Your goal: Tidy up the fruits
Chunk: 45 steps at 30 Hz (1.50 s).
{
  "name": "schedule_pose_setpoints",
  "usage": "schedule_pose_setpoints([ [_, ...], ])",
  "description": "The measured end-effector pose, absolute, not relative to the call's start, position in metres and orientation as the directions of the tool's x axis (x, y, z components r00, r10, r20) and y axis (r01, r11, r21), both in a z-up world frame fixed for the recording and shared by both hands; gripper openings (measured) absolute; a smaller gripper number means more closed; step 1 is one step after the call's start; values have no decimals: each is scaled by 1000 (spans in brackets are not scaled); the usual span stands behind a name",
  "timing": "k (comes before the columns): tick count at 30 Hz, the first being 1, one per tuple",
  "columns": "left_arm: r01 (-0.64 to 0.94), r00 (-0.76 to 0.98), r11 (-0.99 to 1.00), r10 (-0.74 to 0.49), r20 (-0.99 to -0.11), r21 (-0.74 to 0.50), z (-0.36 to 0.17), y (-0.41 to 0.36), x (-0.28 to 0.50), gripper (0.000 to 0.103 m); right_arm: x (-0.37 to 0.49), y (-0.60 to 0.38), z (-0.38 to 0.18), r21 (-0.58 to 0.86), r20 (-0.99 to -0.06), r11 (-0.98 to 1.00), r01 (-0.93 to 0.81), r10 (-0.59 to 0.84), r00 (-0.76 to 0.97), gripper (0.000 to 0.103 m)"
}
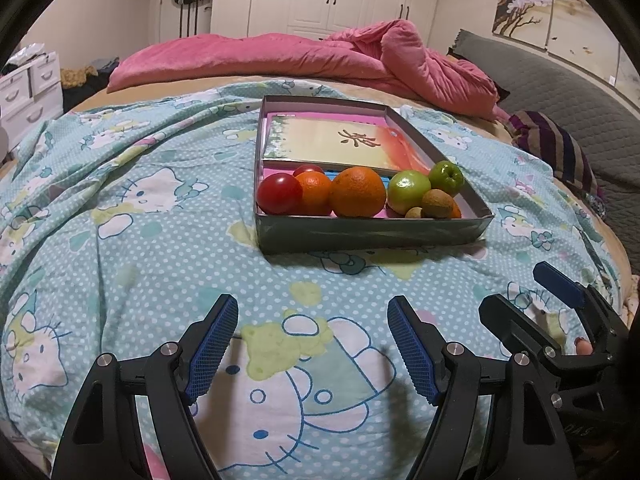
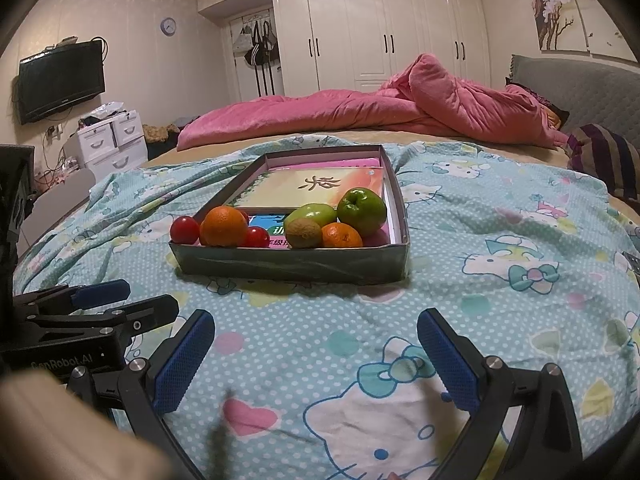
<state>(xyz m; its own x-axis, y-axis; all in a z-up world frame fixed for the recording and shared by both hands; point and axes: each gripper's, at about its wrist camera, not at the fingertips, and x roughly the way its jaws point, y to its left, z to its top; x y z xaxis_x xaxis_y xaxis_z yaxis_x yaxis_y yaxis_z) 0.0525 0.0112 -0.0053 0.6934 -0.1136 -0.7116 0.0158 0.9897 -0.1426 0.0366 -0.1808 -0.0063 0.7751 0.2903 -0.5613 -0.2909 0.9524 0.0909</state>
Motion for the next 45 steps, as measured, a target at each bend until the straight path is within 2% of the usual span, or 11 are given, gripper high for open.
schedule_pose_setpoints([
  [45, 17, 699, 991, -107, -707, -133, -4, 12, 51, 78, 37, -181, -8, 101, -560, 952, -288, 294, 774, 102],
])
